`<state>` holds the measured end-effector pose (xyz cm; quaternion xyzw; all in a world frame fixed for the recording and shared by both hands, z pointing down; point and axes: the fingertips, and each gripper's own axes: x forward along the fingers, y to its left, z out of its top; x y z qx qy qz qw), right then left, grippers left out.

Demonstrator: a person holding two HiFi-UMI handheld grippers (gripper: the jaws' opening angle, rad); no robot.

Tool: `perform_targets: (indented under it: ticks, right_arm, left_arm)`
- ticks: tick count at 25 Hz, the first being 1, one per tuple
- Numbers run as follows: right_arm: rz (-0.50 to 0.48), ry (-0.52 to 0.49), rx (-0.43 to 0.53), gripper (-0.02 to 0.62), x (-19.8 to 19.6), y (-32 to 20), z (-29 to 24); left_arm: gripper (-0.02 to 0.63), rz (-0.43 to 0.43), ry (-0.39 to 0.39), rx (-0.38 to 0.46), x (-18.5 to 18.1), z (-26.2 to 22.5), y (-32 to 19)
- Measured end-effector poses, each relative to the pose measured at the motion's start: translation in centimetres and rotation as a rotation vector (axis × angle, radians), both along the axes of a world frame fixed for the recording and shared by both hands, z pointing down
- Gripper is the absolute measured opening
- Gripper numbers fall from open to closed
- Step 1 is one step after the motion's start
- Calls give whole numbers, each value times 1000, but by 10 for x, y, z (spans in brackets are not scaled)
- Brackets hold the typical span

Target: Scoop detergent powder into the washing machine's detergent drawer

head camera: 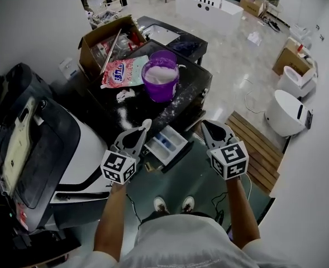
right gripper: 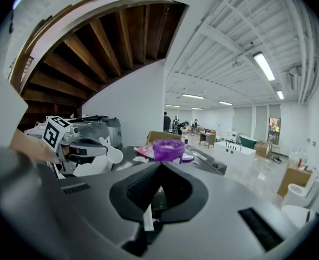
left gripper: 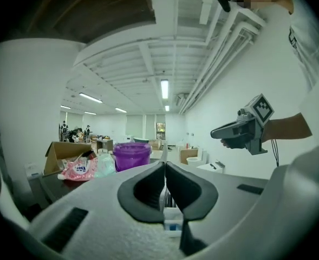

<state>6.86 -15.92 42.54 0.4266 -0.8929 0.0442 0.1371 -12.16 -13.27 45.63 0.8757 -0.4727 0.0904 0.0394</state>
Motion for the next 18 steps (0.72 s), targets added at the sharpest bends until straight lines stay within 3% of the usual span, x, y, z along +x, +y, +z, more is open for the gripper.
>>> perform_targets:
  ticks: [7, 18]
  right_arm:
    - [-41, 9, 162, 6, -18, -17, -71]
    - [-140, -17, 307, 6, -60, -15, -138]
  left_arm:
    - [15, -44, 12, 112, -19, -78, -12]
    - [15, -63, -10, 257, -43, -160, -7]
